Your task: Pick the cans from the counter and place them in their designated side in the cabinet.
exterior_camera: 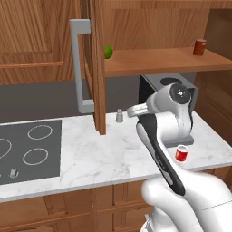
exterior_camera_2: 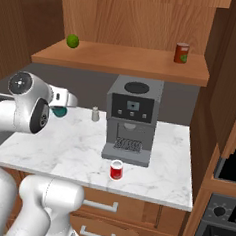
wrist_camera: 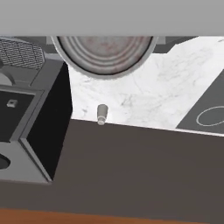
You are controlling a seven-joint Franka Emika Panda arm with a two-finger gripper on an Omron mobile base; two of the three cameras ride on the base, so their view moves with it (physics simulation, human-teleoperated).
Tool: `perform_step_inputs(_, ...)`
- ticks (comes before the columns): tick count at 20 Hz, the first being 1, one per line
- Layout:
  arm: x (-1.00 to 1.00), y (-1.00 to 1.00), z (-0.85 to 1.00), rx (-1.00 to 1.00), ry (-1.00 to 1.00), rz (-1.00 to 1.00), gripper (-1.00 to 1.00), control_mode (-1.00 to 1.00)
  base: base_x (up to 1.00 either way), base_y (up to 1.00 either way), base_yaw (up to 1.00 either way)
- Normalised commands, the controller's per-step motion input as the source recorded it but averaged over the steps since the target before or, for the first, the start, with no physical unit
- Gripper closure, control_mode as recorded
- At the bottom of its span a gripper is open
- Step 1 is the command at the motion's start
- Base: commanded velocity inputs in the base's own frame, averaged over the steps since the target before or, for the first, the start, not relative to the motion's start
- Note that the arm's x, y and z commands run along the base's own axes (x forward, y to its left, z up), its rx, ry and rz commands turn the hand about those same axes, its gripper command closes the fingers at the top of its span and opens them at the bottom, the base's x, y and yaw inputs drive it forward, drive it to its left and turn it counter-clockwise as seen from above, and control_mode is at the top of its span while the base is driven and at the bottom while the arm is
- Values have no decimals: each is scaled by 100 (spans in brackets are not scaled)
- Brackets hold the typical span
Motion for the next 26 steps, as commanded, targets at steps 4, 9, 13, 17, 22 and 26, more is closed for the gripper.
perform_step_inputs(4, -32, -3, 39, 0, -5, 0, 100, -100, 0, 0, 0)
perform_step_inputs(9, -32, -8, 39, 0, -3, 0, 100, -100, 0, 0, 0)
perform_step_inputs(13, -32, -10, 38, 0, 0, 0, 100, -100, 0, 0, 0)
perform_step_inputs(17, -30, -11, 37, 0, 0, 0, 100, -100, 0, 0, 0)
perform_step_inputs(22, -22, -9, 34, 0, 0, 0, 100, -100, 0, 0, 0)
perform_step_inputs(26, -18, -10, 30, 0, 0, 0, 100, -100, 0, 0, 0)
